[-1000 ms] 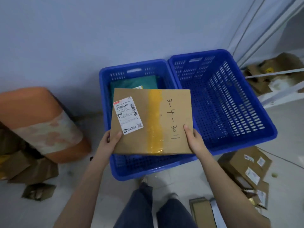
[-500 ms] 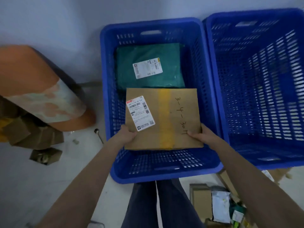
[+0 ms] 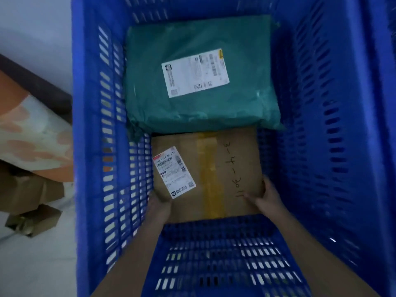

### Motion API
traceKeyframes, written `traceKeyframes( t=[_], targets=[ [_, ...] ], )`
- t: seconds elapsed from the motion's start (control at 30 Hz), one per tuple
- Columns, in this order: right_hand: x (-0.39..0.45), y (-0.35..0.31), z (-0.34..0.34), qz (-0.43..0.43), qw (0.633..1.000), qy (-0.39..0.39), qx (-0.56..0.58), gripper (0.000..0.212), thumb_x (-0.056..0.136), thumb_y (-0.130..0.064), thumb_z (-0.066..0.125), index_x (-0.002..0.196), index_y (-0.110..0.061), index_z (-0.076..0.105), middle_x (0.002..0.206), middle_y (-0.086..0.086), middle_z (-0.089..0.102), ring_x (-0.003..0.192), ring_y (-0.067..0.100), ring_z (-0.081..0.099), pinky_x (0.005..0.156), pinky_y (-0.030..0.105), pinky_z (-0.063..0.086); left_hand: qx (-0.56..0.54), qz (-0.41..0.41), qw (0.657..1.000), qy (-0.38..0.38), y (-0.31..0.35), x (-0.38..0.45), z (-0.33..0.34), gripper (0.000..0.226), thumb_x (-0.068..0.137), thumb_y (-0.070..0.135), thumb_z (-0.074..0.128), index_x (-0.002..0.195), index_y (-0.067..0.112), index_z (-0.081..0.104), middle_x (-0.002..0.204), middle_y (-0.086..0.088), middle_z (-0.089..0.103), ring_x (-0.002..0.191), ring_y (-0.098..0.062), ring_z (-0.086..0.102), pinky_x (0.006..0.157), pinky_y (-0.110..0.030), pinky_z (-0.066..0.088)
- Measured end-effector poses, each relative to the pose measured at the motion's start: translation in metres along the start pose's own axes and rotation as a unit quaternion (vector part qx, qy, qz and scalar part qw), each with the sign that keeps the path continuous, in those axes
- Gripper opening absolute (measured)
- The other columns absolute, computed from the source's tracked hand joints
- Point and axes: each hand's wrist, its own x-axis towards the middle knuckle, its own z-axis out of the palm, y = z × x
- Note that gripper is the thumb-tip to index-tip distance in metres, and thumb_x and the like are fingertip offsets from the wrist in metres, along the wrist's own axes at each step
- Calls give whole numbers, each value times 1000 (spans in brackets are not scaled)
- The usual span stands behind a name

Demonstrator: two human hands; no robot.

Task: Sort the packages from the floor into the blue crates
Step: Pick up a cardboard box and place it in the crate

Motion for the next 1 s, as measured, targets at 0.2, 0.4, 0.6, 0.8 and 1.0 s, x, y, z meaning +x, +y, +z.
traceKeyframes(
  t=[0.2, 0.4, 0.6, 0.8, 1.0],
  targets=[
    [7, 23, 9, -45, 998, 35, 5, 83, 79, -26, 74, 146, -28, 26, 127, -12, 43, 116, 7, 43, 97, 26, 37, -9, -31, 996, 89, -11, 17, 25, 77, 88, 2, 49, 150, 11, 4, 157, -11, 16, 140, -33, 25, 112, -44, 29],
    [9, 17, 8, -38, 998, 45, -29, 82, 80, -26, 72, 146, -27, 24, 138, -6, 43, 124, 13, 42, 106, 35, 37, 29, 1, 988, 154, -10, 4, 40, 71, 92, 3, 44, 150, 7, 3, 154, -17, 19, 140, -33, 23, 115, -44, 22],
    [1, -10, 8, 50, 978, 44, -197, 73, 83, -42, 64, 141, -15, 29, 141, 7, 42, 127, 27, 44, 102, 45, 41, 110, -3, 987, 119, -1, -11, 32, 68, 94, 7, 41, 148, 0, 1, 155, -21, 13, 141, -36, 20, 114, -47, 24],
    [-50, -41, 7, 33, 946, 77, -312, 69, 90, -30, 56, 145, -12, 17, 140, 14, 34, 120, 30, 45, 88, 41, 49, 60, 47, 997, 15, 8, -36, 18, 57, 95, 21, 44, 145, 0, 24, 151, -23, 23, 134, -37, 33, 108, -43, 34],
    [-159, -73, -19, -219, 946, 239, -20, 48, 89, -20, 56, 135, -14, 41, 128, 5, 48, 112, 13, 54, 93, 39, 47, 51, 225, 973, -14, 63, -123, 22, 51, 97, 21, 42, 145, 8, 31, 149, -15, 33, 127, -32, 41, 92, -29, 36]
  ],
)
